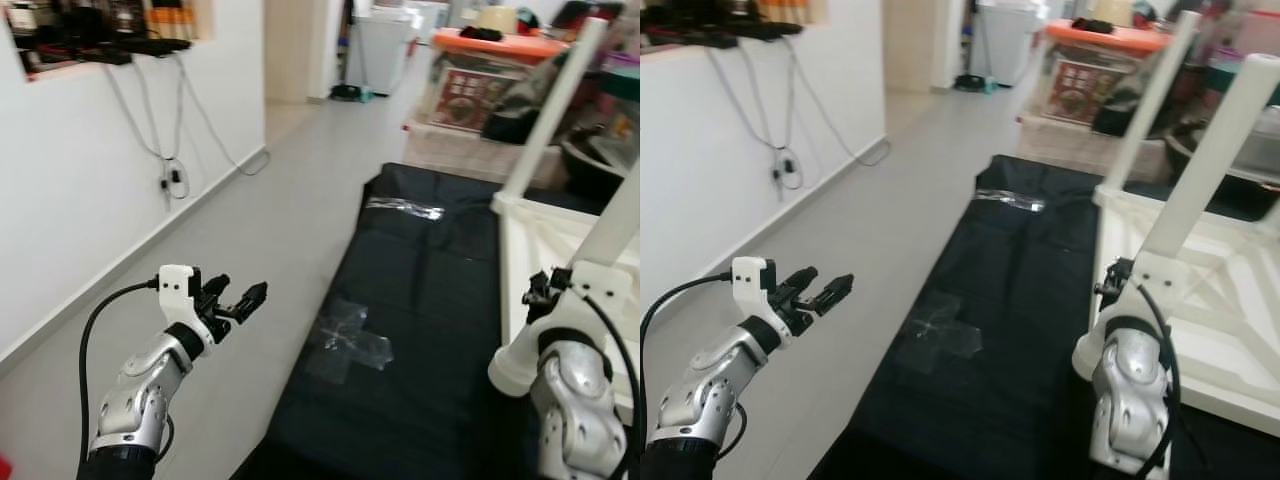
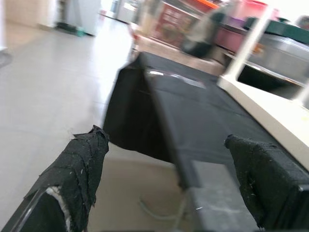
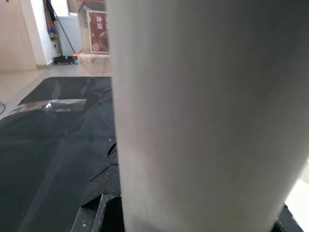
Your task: Building children table
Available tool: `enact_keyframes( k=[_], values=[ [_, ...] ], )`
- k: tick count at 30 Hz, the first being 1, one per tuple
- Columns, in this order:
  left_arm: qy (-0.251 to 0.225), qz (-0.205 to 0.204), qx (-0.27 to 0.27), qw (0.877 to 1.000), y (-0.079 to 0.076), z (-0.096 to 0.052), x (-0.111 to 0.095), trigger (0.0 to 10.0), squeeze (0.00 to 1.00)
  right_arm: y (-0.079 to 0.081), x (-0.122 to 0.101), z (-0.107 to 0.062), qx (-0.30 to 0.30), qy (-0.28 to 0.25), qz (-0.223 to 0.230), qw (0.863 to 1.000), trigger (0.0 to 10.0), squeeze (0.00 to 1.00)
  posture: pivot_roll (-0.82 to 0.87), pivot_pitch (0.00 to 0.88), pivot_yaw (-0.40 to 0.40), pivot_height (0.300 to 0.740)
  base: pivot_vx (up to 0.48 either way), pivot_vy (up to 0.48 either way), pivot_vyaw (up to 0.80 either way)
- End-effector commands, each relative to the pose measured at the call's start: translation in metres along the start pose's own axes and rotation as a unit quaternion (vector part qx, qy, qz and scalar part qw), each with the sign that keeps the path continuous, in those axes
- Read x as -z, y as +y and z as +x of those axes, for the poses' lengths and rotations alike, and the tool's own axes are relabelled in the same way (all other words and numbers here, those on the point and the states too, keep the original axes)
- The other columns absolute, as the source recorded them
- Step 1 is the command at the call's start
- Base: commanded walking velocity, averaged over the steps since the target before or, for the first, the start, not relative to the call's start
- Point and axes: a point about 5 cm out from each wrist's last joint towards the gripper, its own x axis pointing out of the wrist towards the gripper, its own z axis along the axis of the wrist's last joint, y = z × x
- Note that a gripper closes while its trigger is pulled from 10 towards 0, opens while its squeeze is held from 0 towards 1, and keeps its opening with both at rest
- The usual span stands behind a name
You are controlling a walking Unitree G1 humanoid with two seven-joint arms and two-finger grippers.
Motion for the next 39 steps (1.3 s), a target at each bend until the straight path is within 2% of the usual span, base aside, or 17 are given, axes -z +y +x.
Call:
enact_keyframes(
  k=[1,5,6,7,13,16,18,23,24,25,27,28,29,30,31,35,39],
  values=[
    [0.004,-0.001,0.005,1.000,-0.001,0.001,0.001,10.0,0.00,0.002,0.031,-0.005,-0.011,0.095,-0.022,0.995,10.0,0.00,-0.11,0.000,-0.055,0.740,0.000,0.000,0.00],
    [0.003,-0.002,0.002,1.000,-0.001,0.001,0.002,10.0,0.00,0.015,0.016,-0.006,-0.042,0.049,0.011,0.998,10.0,0.15,-0.11,0.000,-0.055,0.740,0.000,0.000,0.00],
    [0.002,-0.002,0.002,1.000,-0.001,0.001,0.002,10.0,0.00,0.021,0.004,-0.005,-0.063,0.018,0.019,0.998,10.0,1.00,-0.11,0.000,-0.055,0.740,0.000,0.000,0.00],
    [0.003,-0.001,0.003,1.000,0.000,0.000,0.002,10.0,0.00,0.029,-0.021,-0.002,-0.127,-0.017,0.041,0.991,10.0,0.00,-0.11,0.000,-0.052,0.740,0.000,0.000,0.00],
    [0.004,-0.002,0.004,1.000,-0.001,0.001,0.002,10.0,0.00,0.038,-0.037,0.003,-0.288,-0.036,0.054,0.955,10.0,0.00,-0.13,0.000,-0.037,0.740,0.000,0.000,0.00],
    [0.004,-0.002,0.008,1.000,-0.003,0.003,0.002,10.0,0.00,0.022,-0.052,0.013,-0.479,-0.058,0.002,0.876,10.0,0.00,-0.11,0.000,-0.053,0.740,0.000,0.000,0.00],
    [0.004,-0.002,0.008,1.000,-0.003,0.003,0.002,10.0,0.00,0.022,-0.052,0.013,-0.479,-0.058,0.002,0.876,10.0,0.00,-0.11,0.000,-0.053,0.740,0.000,0.000,0.00],
    [-0.001,-0.003,0.004,1.000,-0.003,0.005,0.002,10.0,0.00,0.046,-0.026,0.014,-0.587,0.000,-0.068,0.807,10.0,0.00,-0.09,0.000,-0.076,0.740,0.000,0.000,0.00],
    [-0.001,-0.002,0.002,1.000,-0.003,0.004,0.002,10.0,0.00,0.058,-0.023,0.013,-0.599,-0.001,-0.063,0.798,5.1,0.00,-0.07,0.000,-0.084,0.740,0.000,0.000,0.00],
    [-0.001,-0.002,0.001,1.000,-0.003,0.004,0.002,10.0,0.00,0.065,-0.021,0.012,-0.606,-0.002,-0.058,0.793,5.1,0.00,-0.07,0.000,-0.084,0.740,0.000,0.000,0.00],
    [-0.001,-0.002,0.001,1.000,-0.003,0.004,0.002,10.0,0.00,0.065,-0.021,0.012,-0.606,-0.002,-0.058,0.793,5.1,0.00,-0.07,0.000,-0.084,0.740,0.000,0.000,0.00],
    [-0.001,-0.001,0.000,1.000,-0.003,0.003,0.002,10.0,0.00,0.075,-0.023,0.013,-0.604,-0.010,-0.039,0.796,1.2,0.00,-0.06,0.000,-0.085,0.740,0.000,0.000,0.00],
    [-0.001,-0.001,0.000,1.000,-0.003,0.003,0.002,10.0,0.00,0.075,-0.023,0.013,-0.604,-0.010,-0.039,0.796,1.2,0.00,-0.06,0.000,-0.085,0.740,0.000,0.000,0.00],
    [-0.001,0.000,-0.001,1.000,-0.002,0.002,0.002,10.0,0.00,0.078,-0.016,0.028,-0.517,0.007,-0.038,0.855,0.0,0.00,-0.06,0.000,-0.079,0.740,0.000,0.000,0.00],
    [-0.001,0.000,-0.001,1.000,-0.002,0.002,0.002,10.0,0.00,0.078,-0.016,0.028,-0.517,0.007,-0.038,0.855,0.0,0.00,-0.06,0.000,-0.079,0.740,0.000,0.000,0.00],
    [0.000,0.001,-0.002,1.000,-0.001,0.000,0.001,10.0,0.00,0.049,0.011,0.057,-0.190,0.085,-0.028,0.978,0.0,0.00,-0.08,0.000,-0.066,0.740,0.000,0.000,0.00],
    [0.001,0.002,-0.001,1.000,-0.001,-0.001,0.000,10.0,0.00,-0.008,0.032,0.041,0.062,0.114,-0.011,0.992,0.0,0.00,-0.07,0.000,-0.062,0.740,0.000,0.000,0.00]
  ],
)
